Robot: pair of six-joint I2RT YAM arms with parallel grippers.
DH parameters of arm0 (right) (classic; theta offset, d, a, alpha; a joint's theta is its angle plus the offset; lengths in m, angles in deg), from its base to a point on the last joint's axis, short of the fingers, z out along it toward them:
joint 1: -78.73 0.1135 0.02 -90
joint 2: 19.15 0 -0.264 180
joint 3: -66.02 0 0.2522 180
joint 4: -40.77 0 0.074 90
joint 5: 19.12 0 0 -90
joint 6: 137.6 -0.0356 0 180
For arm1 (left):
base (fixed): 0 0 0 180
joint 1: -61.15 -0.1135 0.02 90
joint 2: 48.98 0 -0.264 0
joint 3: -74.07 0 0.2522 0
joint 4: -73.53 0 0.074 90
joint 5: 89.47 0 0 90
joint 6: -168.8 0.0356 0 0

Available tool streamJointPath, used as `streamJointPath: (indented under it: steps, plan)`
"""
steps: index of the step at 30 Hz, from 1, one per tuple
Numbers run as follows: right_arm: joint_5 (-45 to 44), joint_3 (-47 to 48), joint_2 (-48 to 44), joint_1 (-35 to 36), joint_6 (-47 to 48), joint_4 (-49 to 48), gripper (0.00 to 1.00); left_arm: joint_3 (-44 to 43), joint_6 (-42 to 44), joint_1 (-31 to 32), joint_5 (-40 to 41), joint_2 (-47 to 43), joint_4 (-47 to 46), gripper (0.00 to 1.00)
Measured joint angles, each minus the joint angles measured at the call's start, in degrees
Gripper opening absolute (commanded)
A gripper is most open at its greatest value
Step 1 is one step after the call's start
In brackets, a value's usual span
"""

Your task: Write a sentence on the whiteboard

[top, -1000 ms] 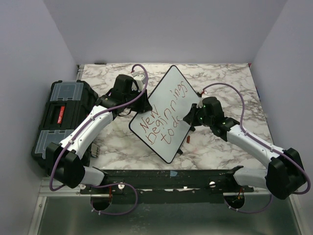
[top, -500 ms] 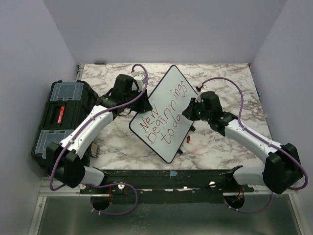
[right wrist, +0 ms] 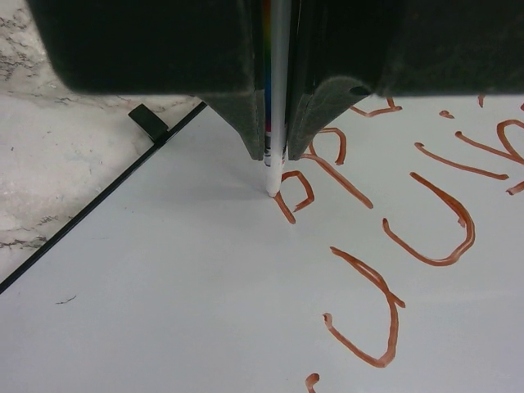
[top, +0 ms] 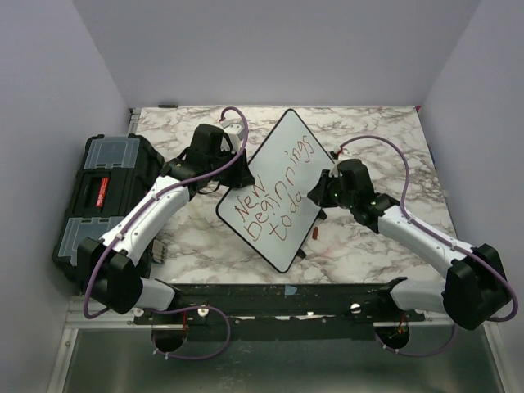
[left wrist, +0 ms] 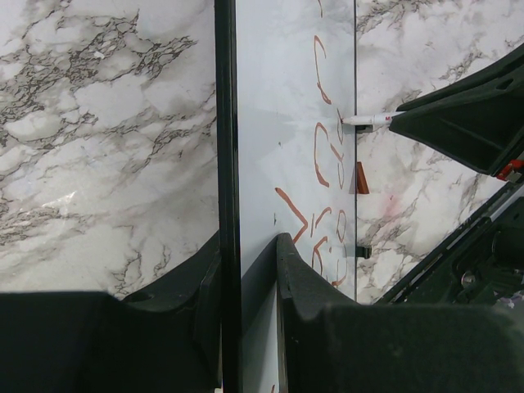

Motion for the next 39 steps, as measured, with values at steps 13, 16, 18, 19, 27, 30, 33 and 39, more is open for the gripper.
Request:
streamJointPath:
  steps: [13, 16, 18, 19, 27, 30, 33, 39]
  plan:
    - [-4.0, -0.3, -0.2, 0.0, 0.4, 2.1, 0.01, -0.2, 0.0, 0.2, 0.0, 0.0, -0.1, 0.0]
    - [-4.7, 0.2, -0.2, 0.0, 0.5, 3.3, 0.01, -0.2, 0.0, 0.2, 0.0, 0.0, -0.1, 0.0]
    - [-5.2, 1.1, -0.2, 0.0, 0.5, 3.7, 0.01, -0.2, 0.0, 0.2, 0.0, 0.0, -0.1, 0.0]
    - [-5.4, 1.6, -0.2, 0.0, 0.5, 3.8, 0.01, -0.2, 0.0, 0.2, 0.0, 0.0, -0.1, 0.0]
    - [-7.1, 4.8, -1.1, 0.0, 0.4, 3.9, 0.01, -0.2, 0.0, 0.3, 0.0, 0.0, -0.1, 0.0]
    - [-7.8, 5.0, -2.0, 0.0, 0.0, 4.0, 0.01, -0.3, 0.0, 0.3, 0.0, 0.0, -0.1, 0.0]
    - [-8.6, 5.2, -2.3, 0.0, 0.0, 4.0, 0.01, -0.3, 0.0, 0.3, 0.0, 0.0, -0.1, 0.0]
    - [-9.0, 5.2, -2.3, 0.0, 0.0, 4.3, 0.01, -0.3, 0.0, 0.3, 0.0, 0.0, -0.1, 0.0]
